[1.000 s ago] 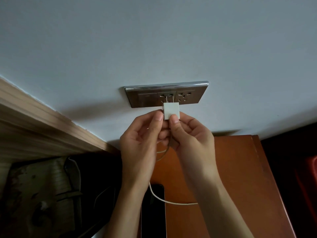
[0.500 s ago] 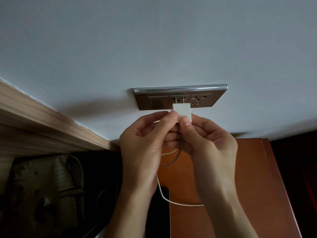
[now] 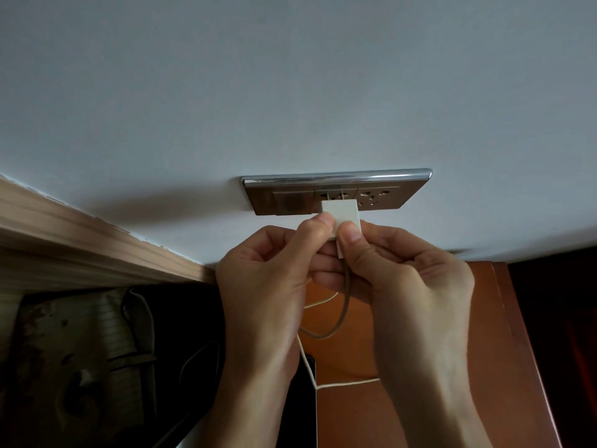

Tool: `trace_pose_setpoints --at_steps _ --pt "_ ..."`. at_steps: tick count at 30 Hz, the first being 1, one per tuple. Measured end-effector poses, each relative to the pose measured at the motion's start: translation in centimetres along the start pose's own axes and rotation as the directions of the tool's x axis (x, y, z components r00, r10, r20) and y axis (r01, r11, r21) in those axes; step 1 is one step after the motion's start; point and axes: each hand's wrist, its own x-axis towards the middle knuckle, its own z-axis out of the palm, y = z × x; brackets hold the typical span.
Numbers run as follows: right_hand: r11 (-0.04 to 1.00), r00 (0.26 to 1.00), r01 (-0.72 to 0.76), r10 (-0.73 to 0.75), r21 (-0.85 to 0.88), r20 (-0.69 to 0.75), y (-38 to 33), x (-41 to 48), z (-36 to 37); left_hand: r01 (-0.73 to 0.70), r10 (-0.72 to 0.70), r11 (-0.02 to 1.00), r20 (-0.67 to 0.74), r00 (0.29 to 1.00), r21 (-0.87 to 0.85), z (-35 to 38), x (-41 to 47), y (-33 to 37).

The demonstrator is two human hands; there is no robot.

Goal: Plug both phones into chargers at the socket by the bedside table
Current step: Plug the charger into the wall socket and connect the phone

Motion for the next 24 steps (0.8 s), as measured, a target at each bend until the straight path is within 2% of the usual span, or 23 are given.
trace_pose_setpoints --at_steps 9,18,24 --pt "1.0 1.0 -0.016 0.016 0.025 -0.004 -0.2 -0.4 0.8 -0.006 0.006 0.998 -0.006 1.0 0.062 0.0 0.2 -0.1" --pt "0.992 0.998 -0.06 0.058 -0.113 -0.025 0.1 0.1 0.6 -0.001 0.002 0.997 -0.003 1.0 0.071 -0.2 0.0 -0.1" --pt "0.985 1.0 0.017 -0.014 -0.17 0.018 -1.4 0.1 0.3 -0.031 0.032 0.998 -0.017 0.999 0.056 0.3 -0.1 0.1"
